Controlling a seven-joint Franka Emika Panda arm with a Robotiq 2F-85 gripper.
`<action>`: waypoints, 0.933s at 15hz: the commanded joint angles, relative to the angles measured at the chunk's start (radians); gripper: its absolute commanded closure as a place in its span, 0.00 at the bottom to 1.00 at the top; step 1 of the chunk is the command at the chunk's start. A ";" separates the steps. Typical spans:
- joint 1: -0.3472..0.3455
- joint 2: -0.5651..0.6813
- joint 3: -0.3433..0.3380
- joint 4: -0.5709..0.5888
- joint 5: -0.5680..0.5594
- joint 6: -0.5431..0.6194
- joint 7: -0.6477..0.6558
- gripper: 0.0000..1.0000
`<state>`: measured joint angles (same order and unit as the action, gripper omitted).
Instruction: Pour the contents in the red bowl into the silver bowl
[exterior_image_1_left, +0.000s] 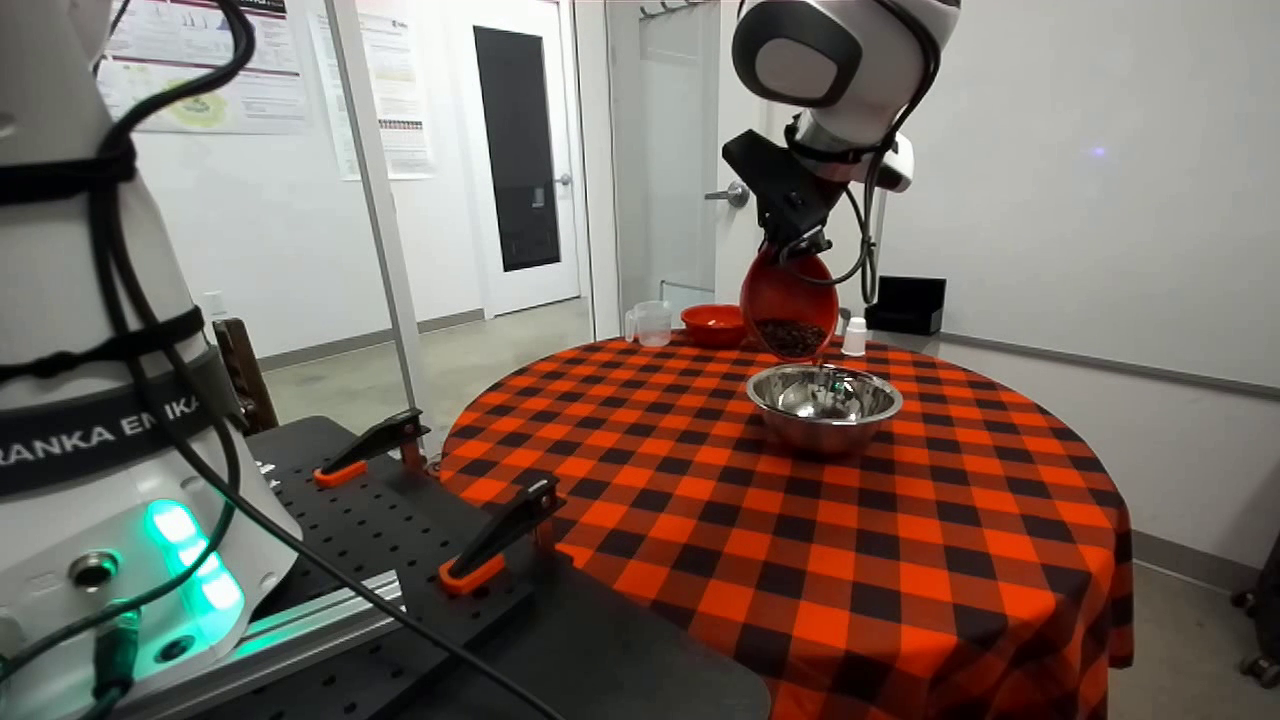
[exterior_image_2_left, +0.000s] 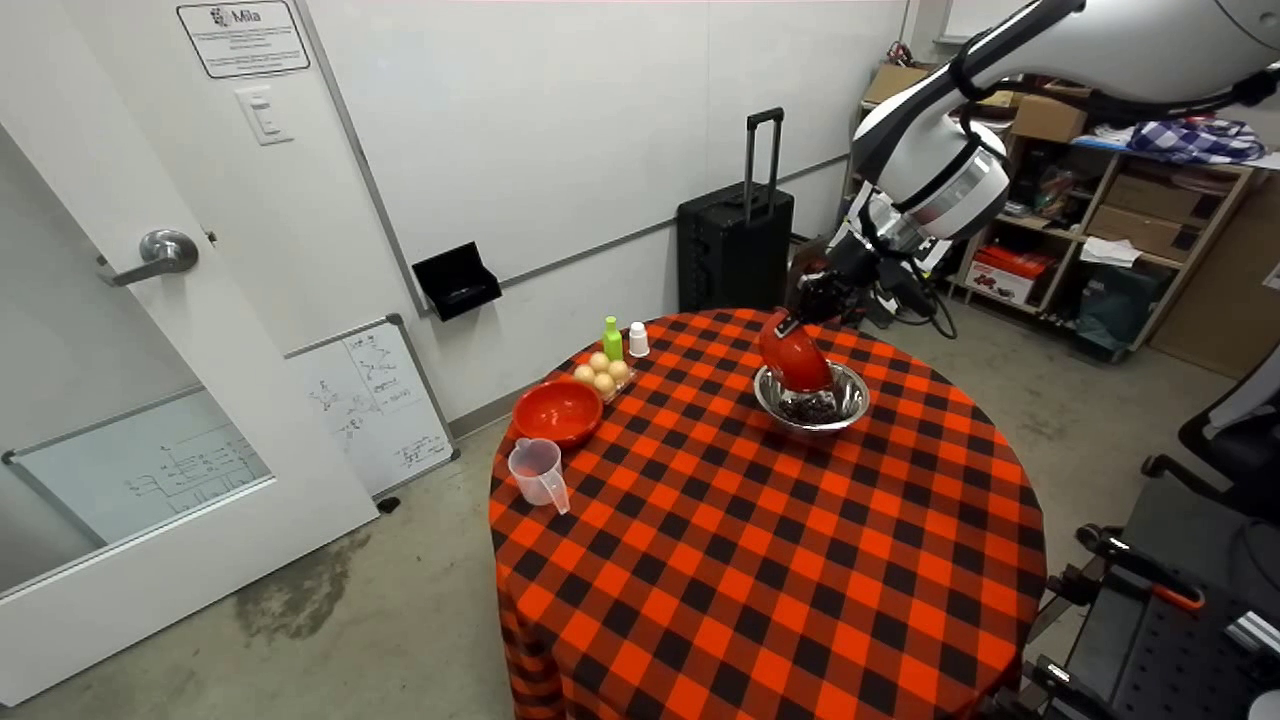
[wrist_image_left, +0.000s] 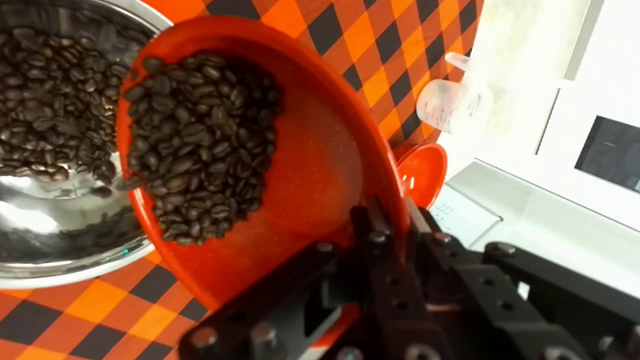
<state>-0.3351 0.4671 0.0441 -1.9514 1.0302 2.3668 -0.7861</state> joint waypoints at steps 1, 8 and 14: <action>0.030 -0.028 -0.031 -0.022 0.024 -0.012 -0.022 0.97; 0.142 -0.021 -0.077 -0.027 -0.176 0.064 0.089 0.97; 0.217 -0.012 -0.066 -0.015 -0.500 0.129 0.284 0.97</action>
<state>-0.1489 0.4678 -0.0178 -1.9616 0.6630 2.4637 -0.5974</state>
